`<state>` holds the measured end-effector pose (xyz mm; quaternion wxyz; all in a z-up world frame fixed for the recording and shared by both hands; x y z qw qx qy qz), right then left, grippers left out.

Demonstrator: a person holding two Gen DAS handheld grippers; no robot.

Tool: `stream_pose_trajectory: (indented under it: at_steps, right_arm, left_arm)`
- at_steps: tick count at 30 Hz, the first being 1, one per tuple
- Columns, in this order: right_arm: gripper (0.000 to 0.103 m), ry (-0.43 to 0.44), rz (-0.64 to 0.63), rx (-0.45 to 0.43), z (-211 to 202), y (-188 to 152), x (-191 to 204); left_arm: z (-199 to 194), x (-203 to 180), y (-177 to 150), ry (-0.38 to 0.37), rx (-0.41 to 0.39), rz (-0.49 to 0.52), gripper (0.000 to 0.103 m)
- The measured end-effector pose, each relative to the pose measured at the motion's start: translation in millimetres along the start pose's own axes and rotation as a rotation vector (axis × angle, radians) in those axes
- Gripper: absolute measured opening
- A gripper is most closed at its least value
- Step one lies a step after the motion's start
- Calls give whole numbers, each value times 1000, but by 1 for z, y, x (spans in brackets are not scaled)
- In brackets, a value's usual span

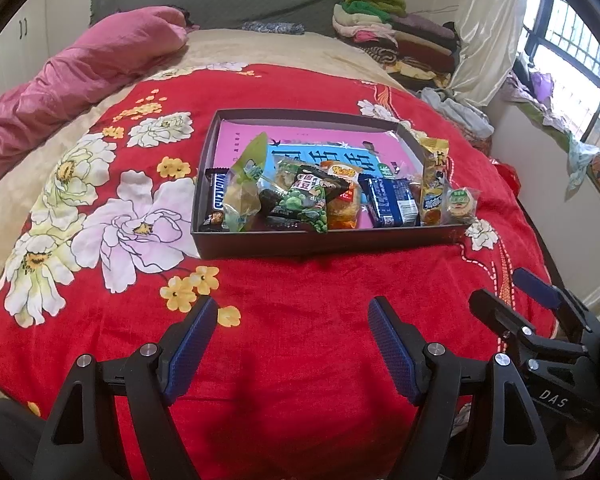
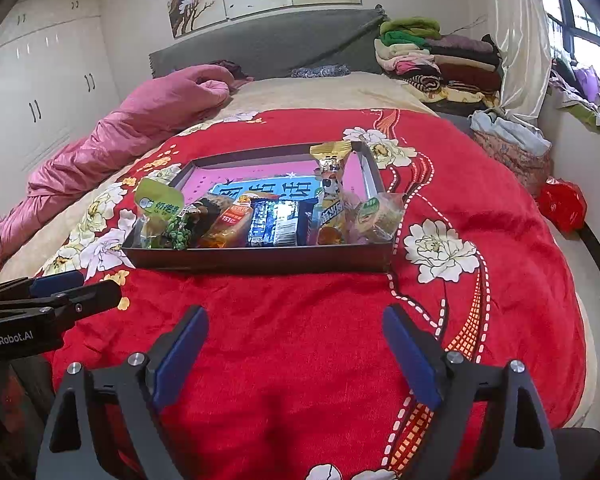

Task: Organize snacks

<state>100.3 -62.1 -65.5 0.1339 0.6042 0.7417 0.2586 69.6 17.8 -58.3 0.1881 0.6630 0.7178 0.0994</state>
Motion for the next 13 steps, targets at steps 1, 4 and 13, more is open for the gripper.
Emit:
stream_pose_trajectory:
  at_steps: [1, 4, 13]
  right_arm:
    - [89, 0, 1, -1, 0, 0, 0]
    - [89, 0, 8, -7, -1, 2, -2]
    - [92, -48, 109, -24, 8, 19, -47]
  left_arm:
    - [1, 1, 0, 7, 2, -1, 79]
    - [3, 6, 1, 32, 12, -23, 79]
    - [0, 66, 36, 81, -89, -125, 79]
Point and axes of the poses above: each gripper's, at about its wrist camera, not at the fingertips, and z roughly the way its jaws point, x to its left, y to its top, the point moved 6 cm from there along z, roughly the way its jaws point, and after that the axes turned 13 degrees about x, right-handed, at the moved point
